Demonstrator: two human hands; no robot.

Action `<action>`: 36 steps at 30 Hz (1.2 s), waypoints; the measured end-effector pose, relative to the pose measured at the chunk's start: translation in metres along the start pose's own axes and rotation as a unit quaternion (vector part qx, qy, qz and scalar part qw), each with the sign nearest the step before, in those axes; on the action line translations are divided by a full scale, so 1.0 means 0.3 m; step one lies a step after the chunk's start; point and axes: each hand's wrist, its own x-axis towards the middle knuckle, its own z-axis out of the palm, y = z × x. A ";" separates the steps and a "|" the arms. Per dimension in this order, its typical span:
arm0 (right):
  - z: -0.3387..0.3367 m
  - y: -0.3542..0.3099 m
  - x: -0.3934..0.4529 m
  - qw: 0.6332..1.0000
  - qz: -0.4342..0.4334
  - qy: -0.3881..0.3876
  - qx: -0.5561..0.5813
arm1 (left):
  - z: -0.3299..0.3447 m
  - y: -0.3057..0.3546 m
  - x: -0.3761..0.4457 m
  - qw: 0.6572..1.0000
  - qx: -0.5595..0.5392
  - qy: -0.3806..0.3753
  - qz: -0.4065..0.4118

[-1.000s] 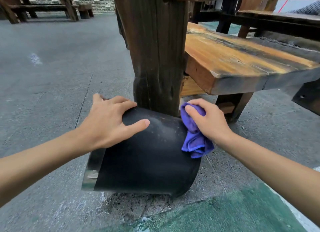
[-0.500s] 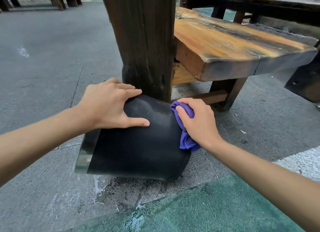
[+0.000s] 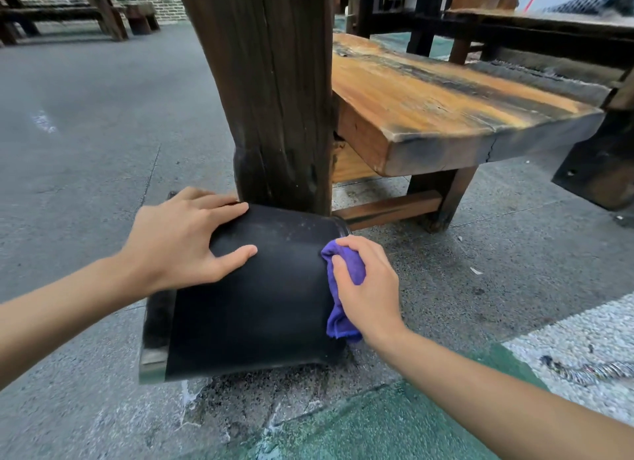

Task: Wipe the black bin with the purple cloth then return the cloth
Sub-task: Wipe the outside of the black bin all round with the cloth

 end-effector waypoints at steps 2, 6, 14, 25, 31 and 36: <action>-0.005 0.001 0.026 1.000 0.003 -0.017 -0.002 | 0.005 0.009 -0.045 1.000 0.000 0.004 0.007; -0.015 0.016 0.040 0.999 0.015 -0.037 0.003 | 0.015 0.045 -0.105 0.999 -0.005 0.037 0.029; -0.010 0.031 0.017 0.994 0.095 -0.052 0.013 | 0.029 0.043 -0.102 0.999 -0.024 0.048 0.006; 0.045 0.062 -0.102 0.992 0.120 -0.034 0.011 | 0.040 0.048 -0.159 0.992 -0.070 0.086 -0.065; 0.033 0.006 -0.052 0.987 0.154 -0.047 -0.006 | 0.005 0.031 -0.118 0.981 -0.161 0.057 -0.089; -0.008 -0.040 -0.010 0.984 0.148 -0.077 -0.062 | -0.010 -0.026 -0.070 0.962 -0.247 0.014 -0.119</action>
